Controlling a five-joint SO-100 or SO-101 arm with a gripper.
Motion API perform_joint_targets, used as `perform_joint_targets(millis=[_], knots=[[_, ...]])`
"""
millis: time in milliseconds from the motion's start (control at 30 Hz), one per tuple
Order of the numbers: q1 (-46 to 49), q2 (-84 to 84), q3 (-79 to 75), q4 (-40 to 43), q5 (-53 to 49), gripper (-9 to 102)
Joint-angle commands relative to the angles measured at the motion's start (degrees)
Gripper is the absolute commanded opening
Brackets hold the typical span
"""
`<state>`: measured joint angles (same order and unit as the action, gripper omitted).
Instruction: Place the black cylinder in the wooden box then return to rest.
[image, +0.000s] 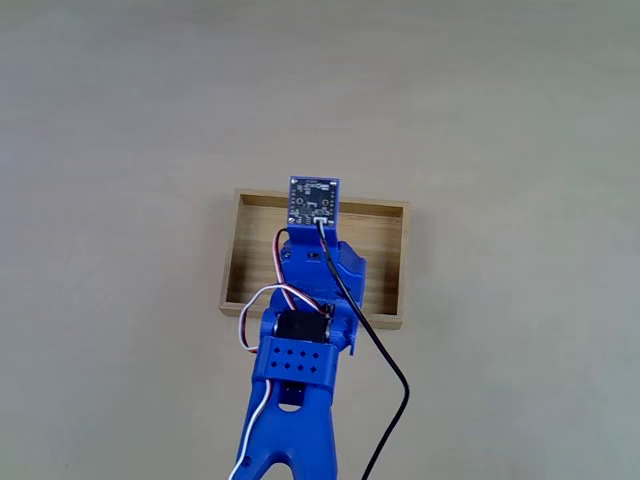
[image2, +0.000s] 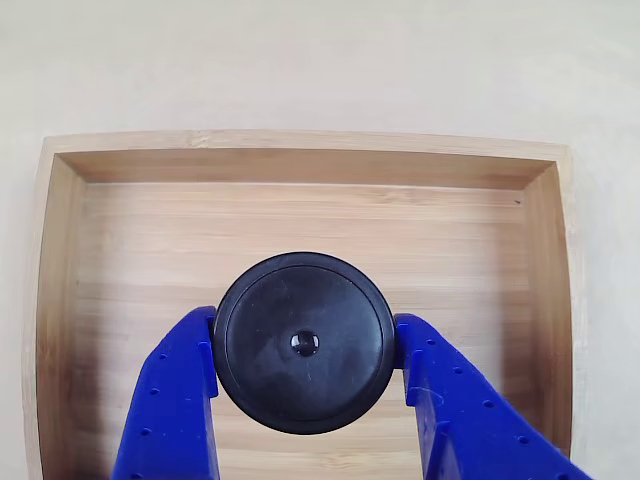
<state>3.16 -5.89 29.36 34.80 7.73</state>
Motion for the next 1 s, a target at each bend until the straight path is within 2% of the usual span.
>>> perform_joint_targets(millis=[0, 967], knots=[[-1.1, -0.5, -1.2, -1.8, -0.4, 17], [1.4, 2.6, -1.0, -4.7, 2.5, 17]])
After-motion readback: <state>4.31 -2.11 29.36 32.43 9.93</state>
